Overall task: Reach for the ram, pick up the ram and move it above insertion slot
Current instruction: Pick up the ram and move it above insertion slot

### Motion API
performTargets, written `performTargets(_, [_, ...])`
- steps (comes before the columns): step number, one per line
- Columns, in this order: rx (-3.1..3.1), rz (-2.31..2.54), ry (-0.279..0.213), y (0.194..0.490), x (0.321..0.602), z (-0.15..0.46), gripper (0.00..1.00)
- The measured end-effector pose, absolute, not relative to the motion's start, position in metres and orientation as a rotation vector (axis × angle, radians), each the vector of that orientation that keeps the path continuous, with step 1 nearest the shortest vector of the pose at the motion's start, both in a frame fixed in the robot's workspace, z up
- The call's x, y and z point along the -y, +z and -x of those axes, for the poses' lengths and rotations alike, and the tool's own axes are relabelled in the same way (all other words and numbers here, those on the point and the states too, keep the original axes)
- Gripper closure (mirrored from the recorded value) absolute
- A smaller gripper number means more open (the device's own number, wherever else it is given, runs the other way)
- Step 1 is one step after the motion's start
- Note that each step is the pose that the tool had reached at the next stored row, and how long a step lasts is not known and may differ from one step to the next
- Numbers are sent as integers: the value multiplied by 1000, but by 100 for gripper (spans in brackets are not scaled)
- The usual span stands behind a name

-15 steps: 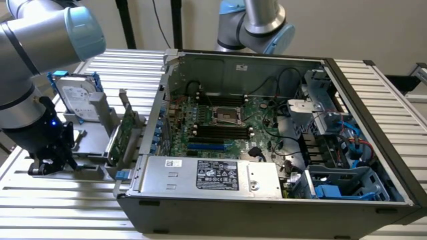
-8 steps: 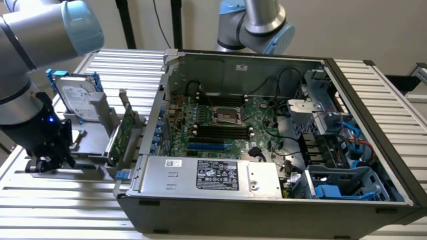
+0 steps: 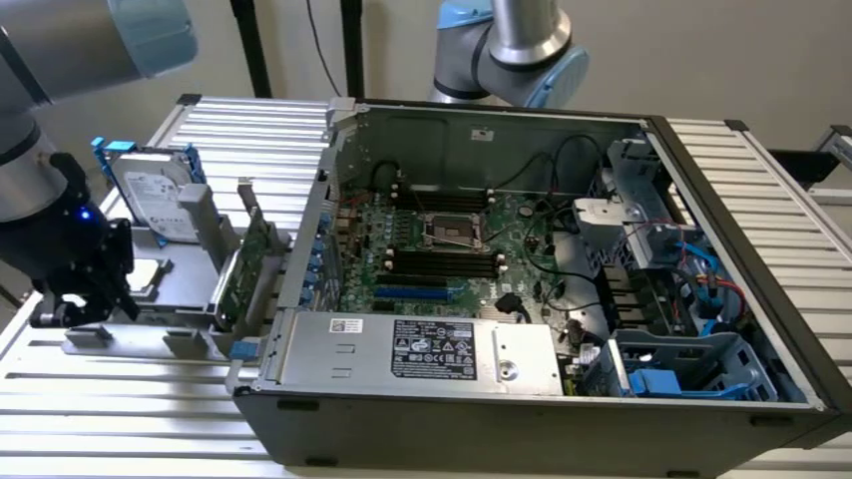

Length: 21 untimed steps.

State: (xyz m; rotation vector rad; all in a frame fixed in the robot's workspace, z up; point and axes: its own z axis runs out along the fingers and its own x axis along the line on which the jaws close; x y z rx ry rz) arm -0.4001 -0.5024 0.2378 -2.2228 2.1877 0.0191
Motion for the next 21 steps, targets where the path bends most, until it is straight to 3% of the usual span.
performTargets(21, [-2127,2254,45,318,503,387,87])
